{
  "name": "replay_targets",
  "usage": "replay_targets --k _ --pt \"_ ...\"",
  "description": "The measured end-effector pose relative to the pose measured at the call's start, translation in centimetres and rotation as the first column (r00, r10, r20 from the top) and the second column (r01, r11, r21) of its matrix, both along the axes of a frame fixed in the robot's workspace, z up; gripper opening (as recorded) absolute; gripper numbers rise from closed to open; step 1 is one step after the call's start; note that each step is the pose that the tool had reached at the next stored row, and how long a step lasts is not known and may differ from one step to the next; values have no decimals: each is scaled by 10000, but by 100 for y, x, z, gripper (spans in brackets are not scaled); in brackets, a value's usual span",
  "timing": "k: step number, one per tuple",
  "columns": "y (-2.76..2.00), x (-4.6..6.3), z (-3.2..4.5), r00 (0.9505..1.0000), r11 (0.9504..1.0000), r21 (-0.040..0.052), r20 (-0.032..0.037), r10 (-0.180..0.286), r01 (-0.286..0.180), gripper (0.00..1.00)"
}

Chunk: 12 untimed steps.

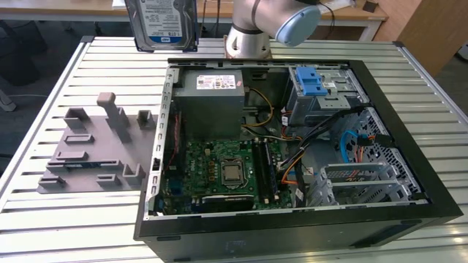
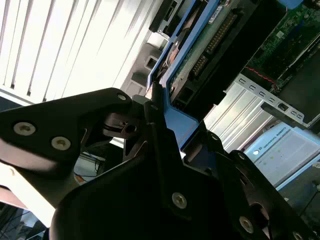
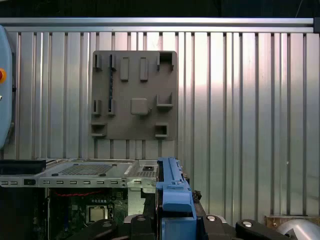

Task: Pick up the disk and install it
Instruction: 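Pick up the disk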

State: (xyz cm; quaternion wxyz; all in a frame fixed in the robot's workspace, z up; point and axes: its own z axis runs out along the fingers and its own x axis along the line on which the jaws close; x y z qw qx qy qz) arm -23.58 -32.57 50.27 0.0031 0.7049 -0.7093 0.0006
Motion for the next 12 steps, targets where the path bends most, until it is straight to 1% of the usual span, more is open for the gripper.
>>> replay_targets --k 12 --pt "0 -45 0 10000 10000 0 1 0 0 36"
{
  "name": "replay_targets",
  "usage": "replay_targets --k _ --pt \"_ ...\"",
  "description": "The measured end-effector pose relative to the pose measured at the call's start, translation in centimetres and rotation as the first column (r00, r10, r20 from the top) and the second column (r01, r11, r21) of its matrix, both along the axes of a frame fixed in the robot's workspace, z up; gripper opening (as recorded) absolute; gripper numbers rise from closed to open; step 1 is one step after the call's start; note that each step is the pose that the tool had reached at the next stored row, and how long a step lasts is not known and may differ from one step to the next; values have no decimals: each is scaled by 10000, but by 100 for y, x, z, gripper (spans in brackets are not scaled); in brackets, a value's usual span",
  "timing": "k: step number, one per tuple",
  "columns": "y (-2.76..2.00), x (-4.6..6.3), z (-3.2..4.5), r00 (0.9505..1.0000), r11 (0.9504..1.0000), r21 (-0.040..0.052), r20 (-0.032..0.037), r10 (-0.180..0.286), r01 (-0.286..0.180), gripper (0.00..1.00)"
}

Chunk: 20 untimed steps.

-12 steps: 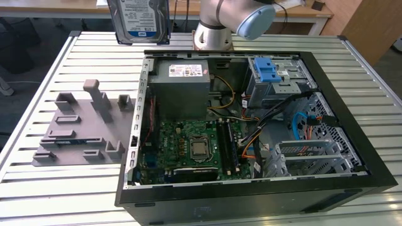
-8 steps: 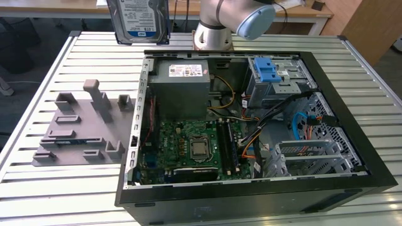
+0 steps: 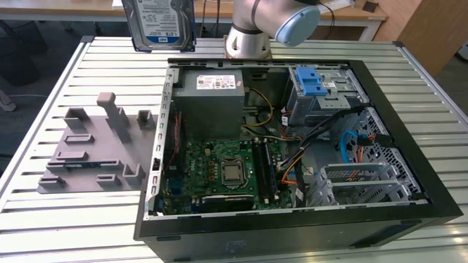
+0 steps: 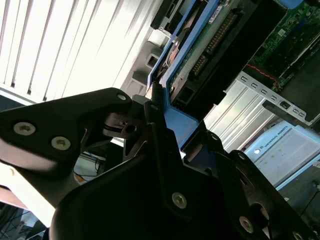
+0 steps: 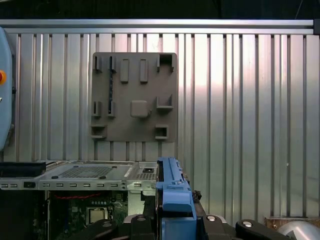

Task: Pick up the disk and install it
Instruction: 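Pick up the disk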

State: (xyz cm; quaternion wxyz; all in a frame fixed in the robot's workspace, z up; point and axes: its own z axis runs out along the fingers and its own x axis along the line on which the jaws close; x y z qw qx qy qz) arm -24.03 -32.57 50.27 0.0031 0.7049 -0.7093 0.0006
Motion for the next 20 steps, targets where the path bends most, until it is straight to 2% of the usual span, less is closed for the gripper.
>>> replay_targets --k 11,20 --pt "0 -84 0 10000 10000 0 0 0 0 36" --pt "-1 -232 0 10000 10000 0 0 0 0 36"
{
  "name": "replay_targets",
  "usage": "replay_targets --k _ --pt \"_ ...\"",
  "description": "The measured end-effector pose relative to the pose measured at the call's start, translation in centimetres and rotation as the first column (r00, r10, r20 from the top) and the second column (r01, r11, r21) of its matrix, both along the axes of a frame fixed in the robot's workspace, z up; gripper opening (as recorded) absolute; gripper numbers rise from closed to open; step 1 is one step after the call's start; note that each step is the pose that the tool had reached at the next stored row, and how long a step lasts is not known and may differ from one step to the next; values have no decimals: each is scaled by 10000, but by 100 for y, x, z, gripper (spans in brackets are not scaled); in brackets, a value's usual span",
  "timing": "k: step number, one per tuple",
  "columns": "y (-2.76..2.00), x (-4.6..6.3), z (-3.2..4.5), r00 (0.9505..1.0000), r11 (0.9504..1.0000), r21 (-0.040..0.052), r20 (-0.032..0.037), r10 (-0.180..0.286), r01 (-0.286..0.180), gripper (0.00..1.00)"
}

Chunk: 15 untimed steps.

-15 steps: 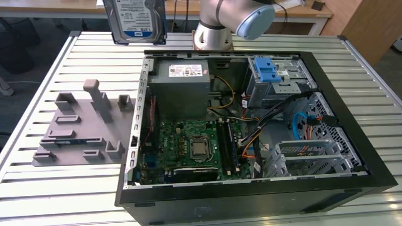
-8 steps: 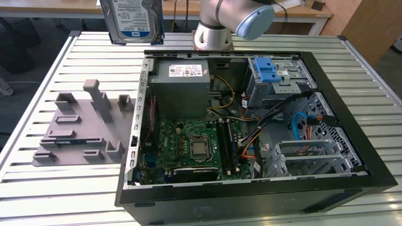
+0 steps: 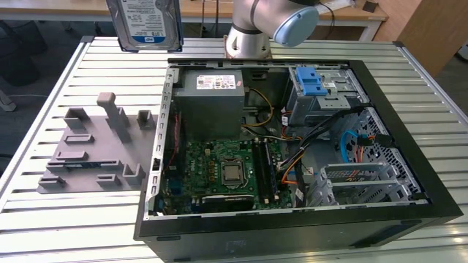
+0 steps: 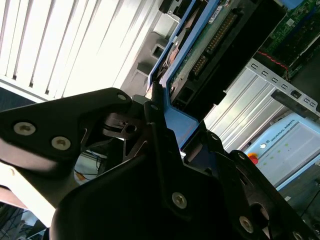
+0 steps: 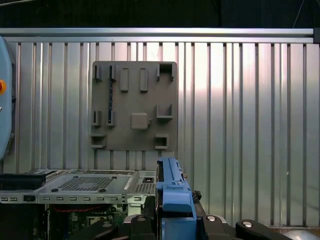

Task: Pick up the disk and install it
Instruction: 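Pick up the disk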

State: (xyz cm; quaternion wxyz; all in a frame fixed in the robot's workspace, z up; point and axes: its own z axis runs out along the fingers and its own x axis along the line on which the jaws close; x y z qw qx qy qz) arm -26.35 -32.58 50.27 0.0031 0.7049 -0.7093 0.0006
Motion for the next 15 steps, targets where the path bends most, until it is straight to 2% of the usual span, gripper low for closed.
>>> replay_targets --k 3,8,15 --pt "-15 -25 0 10000 10000 0 0 2 -2 36" --pt "-74 -35 0 10000 10000 0 0 0 0 36" --pt "-115 -38 0 10000 10000 -1 -1 -1 1 36"
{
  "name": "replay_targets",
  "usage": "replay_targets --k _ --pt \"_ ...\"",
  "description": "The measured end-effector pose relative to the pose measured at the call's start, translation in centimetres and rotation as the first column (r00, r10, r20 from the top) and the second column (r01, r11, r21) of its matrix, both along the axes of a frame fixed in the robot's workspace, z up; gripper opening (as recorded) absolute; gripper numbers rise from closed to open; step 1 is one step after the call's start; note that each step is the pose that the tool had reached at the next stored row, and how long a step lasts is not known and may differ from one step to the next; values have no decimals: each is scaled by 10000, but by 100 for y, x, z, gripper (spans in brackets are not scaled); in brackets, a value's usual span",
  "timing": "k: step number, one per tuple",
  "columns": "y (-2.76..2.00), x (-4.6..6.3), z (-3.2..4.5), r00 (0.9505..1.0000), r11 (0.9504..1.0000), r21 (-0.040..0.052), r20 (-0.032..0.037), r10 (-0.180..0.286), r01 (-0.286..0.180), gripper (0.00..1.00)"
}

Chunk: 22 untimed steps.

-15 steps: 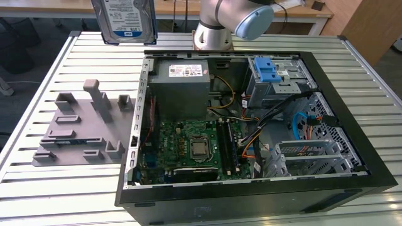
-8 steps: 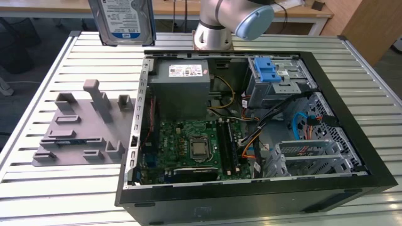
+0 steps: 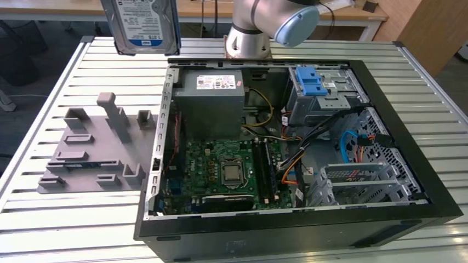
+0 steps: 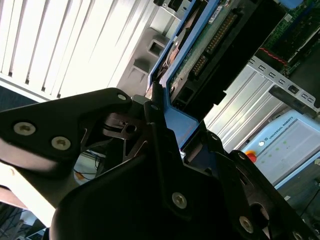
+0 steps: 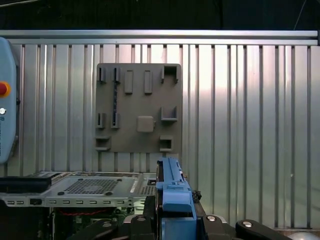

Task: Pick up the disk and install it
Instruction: 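Pick up the disk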

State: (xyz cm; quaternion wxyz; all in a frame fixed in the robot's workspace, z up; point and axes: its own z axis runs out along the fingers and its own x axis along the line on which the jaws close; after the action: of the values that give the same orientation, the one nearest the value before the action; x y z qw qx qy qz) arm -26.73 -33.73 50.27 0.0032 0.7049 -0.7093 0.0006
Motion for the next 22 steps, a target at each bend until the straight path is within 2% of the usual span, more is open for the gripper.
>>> replay_targets --k 4,13,22 --pt "-61 5 -1 10000 10000 2 1 0 0 36" --pt "-87 165 -1 10000 10000 0 0 0 0 36" --pt "-166 246 -2 10000 10000 1 1 -3 3 36"
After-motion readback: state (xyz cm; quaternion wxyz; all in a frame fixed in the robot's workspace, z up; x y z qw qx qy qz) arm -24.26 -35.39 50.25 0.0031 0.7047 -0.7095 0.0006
